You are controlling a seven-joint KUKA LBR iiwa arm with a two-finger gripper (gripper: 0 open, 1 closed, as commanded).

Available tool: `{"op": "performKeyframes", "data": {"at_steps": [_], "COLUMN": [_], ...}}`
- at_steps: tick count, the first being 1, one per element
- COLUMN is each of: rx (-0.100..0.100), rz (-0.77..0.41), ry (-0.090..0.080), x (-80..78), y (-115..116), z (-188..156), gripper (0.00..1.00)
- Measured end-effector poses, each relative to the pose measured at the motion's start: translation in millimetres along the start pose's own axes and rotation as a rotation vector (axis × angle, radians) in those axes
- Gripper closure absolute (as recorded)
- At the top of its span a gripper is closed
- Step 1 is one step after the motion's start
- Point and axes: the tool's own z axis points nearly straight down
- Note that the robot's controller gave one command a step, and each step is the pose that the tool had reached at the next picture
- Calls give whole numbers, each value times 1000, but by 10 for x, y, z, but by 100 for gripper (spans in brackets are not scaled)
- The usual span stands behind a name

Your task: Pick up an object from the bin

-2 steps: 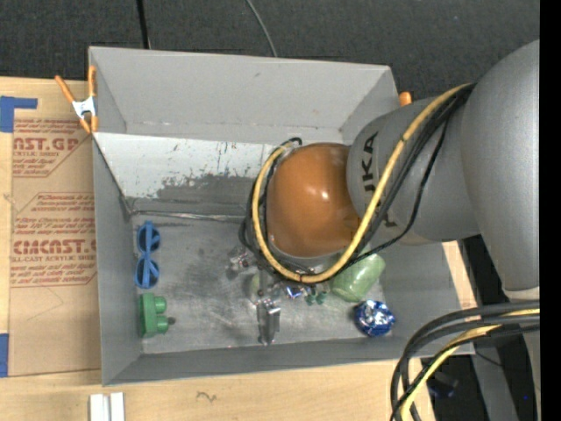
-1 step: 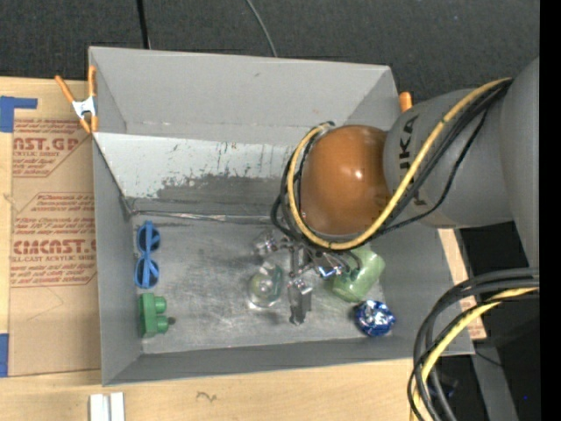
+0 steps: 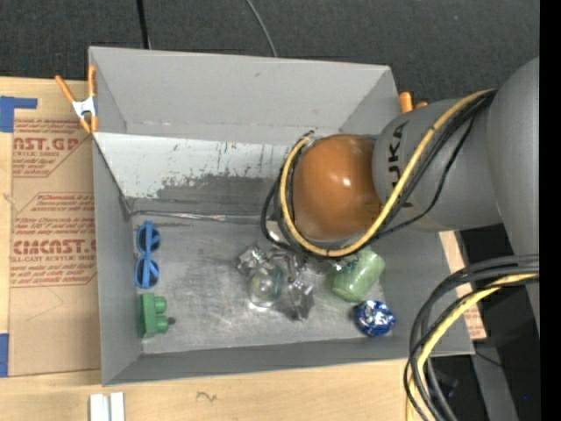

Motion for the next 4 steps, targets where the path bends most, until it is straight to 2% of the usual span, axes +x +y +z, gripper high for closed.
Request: {"op": "performKeyframes", "data": {"at_steps": [1, 2, 3, 4], "rx": [0, -2, -2, -2], "rz": [2, 3, -197, -293], "ry": [-2, 5, 1, 1], "x": [-5, 18, -519, -835], "y": [-2, -2, -42, 193], "z": [-8, 5, -121, -364], "gripper": [100, 0, 0, 0]}}
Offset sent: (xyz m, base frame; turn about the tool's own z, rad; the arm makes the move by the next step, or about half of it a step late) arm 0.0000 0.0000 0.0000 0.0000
